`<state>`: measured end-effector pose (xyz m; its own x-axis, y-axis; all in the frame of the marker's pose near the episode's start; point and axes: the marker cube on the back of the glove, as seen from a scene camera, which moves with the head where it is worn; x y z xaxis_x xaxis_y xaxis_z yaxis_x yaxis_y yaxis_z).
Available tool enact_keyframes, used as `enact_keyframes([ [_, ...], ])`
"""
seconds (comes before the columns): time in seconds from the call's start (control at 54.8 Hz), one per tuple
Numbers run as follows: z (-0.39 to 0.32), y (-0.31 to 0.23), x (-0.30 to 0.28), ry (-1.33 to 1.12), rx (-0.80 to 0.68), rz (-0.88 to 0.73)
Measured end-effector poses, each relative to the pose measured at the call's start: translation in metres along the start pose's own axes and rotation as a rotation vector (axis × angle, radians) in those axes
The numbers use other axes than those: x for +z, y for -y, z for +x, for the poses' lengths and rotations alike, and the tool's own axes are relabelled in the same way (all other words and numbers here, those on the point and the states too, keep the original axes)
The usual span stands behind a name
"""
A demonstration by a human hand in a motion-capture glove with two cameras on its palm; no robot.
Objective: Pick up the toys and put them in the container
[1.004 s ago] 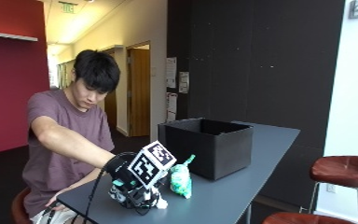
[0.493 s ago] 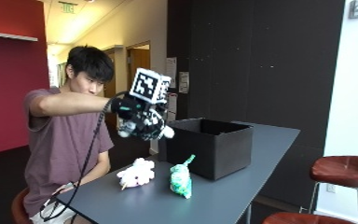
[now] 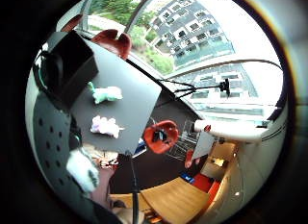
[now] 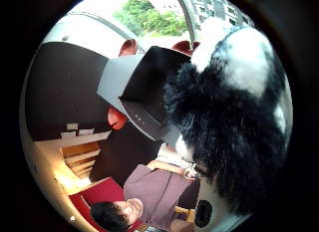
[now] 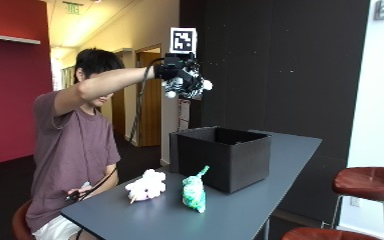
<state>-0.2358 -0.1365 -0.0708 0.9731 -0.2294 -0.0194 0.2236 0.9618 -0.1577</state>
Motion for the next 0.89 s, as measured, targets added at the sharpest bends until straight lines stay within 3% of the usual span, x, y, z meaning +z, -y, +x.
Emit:
enact_keyframes([
  [0.11, -0.074, 0.027, -0.003, 0.078, -0.099, 0.002],
  [0.292, -0.127, 0.07, 0.026, -0.058, -0.246, 0.047],
  [0.42, -0.163, 0.093, 0.049, -0.092, -0.215, 0.024],
  [0.584, -0.195, 0.108, 0.078, -0.188, -0.157, -0.178],
  [0.895, -0.172, 0.096, 0.063, -0.071, -0.092, -0.157],
])
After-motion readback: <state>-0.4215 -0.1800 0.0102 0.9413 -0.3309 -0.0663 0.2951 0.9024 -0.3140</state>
